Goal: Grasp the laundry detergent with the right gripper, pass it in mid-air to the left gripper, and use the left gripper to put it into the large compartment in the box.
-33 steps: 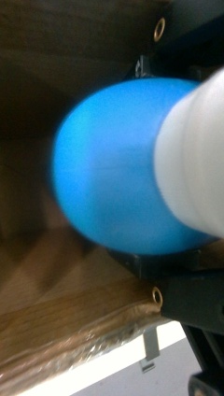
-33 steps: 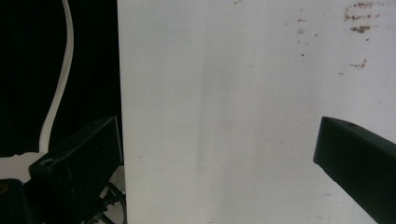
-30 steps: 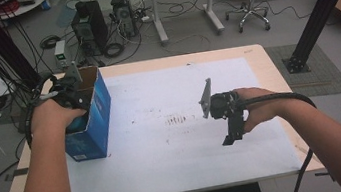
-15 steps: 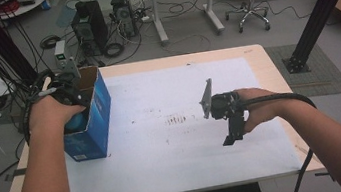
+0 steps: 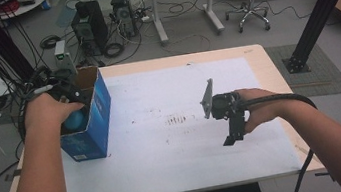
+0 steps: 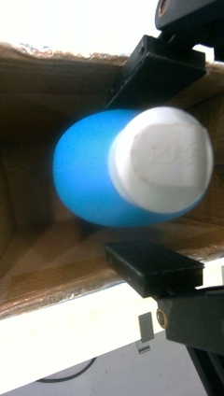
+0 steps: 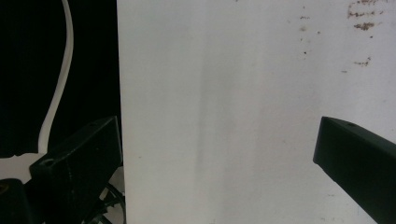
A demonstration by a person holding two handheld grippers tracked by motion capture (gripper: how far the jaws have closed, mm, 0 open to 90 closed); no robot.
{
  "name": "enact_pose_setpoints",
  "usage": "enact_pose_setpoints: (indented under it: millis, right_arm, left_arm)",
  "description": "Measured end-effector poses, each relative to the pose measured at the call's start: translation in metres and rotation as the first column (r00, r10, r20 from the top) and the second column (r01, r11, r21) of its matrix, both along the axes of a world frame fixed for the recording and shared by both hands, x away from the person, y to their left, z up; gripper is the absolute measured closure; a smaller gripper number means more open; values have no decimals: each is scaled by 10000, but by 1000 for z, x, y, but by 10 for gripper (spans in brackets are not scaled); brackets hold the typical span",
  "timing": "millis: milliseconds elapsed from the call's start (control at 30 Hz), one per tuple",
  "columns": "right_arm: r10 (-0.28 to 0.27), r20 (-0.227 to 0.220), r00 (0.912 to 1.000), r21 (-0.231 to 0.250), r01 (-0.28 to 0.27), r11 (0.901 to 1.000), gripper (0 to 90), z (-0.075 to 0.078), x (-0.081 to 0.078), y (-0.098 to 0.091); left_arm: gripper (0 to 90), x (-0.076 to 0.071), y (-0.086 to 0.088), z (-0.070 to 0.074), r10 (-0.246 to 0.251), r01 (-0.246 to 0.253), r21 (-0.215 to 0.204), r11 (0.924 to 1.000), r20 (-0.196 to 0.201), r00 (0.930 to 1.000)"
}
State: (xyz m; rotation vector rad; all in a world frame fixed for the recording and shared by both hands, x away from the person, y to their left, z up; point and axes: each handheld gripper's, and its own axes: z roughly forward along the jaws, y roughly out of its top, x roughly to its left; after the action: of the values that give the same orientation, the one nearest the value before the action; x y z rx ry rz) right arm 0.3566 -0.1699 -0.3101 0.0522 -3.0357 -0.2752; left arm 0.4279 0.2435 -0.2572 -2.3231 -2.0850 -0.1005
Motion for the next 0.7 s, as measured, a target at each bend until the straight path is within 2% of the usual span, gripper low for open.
enact_pose_setpoints:
  millis: [267,500,700]
  right_arm:
    - [27,60,10000,38,-27,10000,8,2,-1,0]
    - [80,68,9999,58,-80,10000,8,2,-1,1]
    - [60,32,10000,17,-60,10000,9,2,-1,1]
  left_arm:
    - [248,-4,-2,14,63,-64,61,10000,233,9997]
    - [188,-7,-8,30,-220,211,210,9996,403,9989]
    - [171,-10,-13,45,-484,466,379,9982,491,9976]
